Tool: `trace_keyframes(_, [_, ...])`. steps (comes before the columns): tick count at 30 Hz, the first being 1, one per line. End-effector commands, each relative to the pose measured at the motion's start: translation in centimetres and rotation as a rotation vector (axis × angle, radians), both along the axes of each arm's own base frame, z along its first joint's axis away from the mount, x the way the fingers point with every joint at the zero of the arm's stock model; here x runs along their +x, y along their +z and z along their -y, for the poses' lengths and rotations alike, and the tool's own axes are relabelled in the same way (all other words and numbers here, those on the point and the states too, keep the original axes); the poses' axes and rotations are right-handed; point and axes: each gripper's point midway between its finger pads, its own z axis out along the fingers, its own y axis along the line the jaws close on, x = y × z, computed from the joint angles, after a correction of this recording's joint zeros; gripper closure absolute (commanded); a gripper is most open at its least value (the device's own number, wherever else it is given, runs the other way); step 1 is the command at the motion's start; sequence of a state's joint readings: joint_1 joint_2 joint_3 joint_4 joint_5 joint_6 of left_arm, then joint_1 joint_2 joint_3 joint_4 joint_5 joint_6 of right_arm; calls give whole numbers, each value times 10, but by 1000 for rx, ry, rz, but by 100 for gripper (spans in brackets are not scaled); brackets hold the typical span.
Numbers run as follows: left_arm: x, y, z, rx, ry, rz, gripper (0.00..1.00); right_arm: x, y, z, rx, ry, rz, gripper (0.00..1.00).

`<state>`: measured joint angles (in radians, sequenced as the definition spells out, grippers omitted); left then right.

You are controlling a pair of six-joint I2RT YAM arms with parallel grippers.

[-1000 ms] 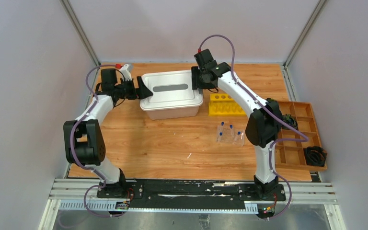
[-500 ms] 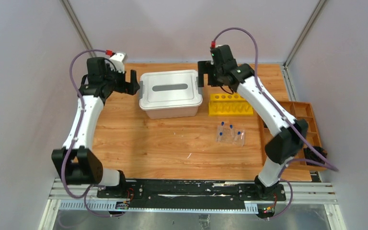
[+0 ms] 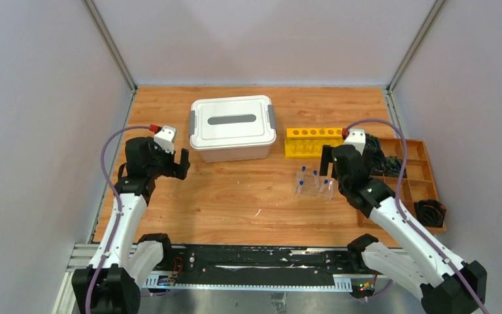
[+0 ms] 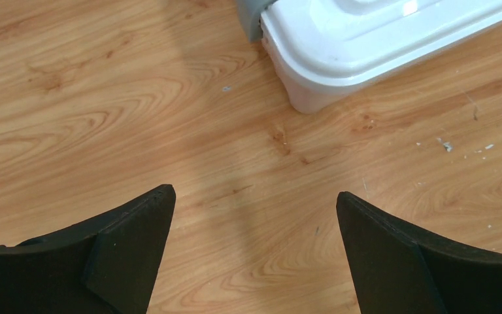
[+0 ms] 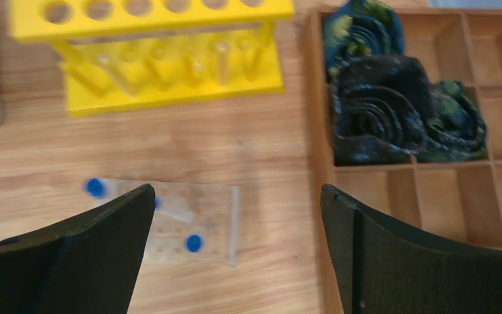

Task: Organize the chemistry lab equipment

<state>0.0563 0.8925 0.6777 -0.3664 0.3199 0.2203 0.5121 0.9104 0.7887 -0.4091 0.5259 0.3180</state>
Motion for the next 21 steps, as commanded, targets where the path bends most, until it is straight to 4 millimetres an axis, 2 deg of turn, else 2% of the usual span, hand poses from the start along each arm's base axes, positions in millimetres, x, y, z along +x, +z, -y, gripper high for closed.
trace_keyframes(1, [25, -1, -4, -10, 40, 127, 0, 5, -2, 49, -119, -184, 183, 1])
trace_keyframes(5, [38, -26, -6, -35, 72, 132, 0, 9, -16, 73, -129, -277, 252, 0])
trace_keyframes(9, [47, -47, -8, -58, 108, 151, 0, 18, -27, 86, -106, -323, 320, 0])
trace_keyframes(15, [57, -57, -5, -70, 89, 244, 0, 34, -55, 98, -188, -355, 238, 0])
trace_keyframes(21, [72, -43, -16, -98, 170, 355, 0, 45, -82, 111, -233, -370, 227, 0])
